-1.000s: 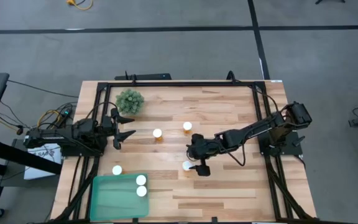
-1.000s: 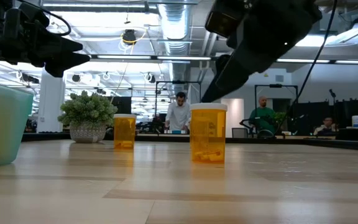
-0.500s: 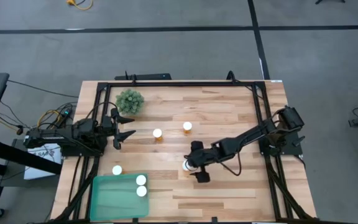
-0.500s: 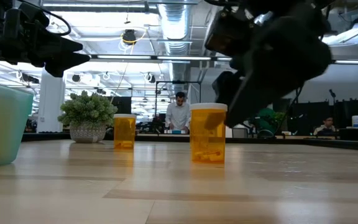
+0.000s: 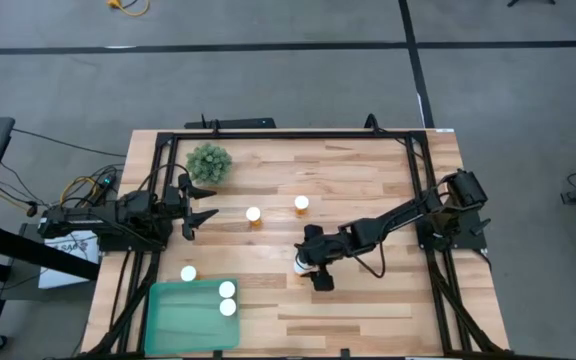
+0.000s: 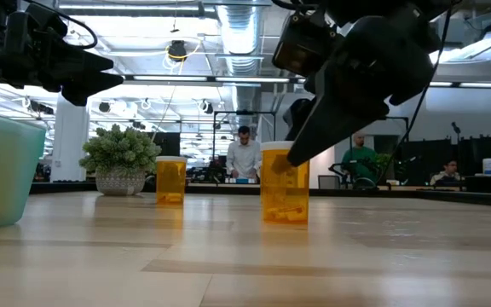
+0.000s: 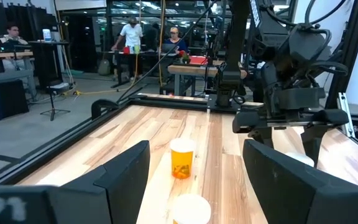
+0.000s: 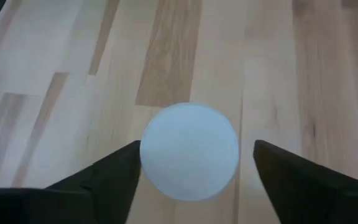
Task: Pick and place pill bottles into a basket
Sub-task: Put the yellow pill bottle into the green bin, then put the middle yellow pill bottle into the green bin
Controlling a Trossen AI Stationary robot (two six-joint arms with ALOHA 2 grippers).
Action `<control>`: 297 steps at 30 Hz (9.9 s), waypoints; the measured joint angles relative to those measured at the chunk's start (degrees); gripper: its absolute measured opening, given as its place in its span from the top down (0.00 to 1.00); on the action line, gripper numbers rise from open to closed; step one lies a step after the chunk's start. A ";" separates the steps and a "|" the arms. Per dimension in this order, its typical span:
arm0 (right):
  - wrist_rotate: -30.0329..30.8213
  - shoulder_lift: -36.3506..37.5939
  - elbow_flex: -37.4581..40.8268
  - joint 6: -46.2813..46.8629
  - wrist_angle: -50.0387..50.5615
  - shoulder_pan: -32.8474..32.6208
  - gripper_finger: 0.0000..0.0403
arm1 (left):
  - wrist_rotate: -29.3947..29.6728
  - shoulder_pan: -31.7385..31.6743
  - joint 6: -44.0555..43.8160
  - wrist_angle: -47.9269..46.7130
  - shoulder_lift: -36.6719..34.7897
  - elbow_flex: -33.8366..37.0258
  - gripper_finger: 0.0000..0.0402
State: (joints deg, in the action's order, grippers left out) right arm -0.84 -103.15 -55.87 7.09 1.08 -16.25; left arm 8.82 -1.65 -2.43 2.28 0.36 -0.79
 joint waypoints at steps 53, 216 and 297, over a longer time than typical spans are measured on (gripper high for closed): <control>-5.19 -26.05 -43.09 -7.08 -17.37 -6.15 0.50 | 0.01 0.00 -0.19 0.13 0.01 0.01 0.38; -8.78 -16.09 -62.90 -16.08 27.41 -11.57 0.36 | 0.00 0.00 0.00 0.04 0.02 -0.01 0.38; 2.47 75.39 47.03 -10.12 -45.72 -0.09 0.36 | 0.00 0.00 -0.19 0.04 0.00 -0.01 0.38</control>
State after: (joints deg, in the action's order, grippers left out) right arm 1.63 -27.77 -8.84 -3.02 -44.64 -16.34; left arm 8.82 -1.65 -2.63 2.33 0.36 -0.80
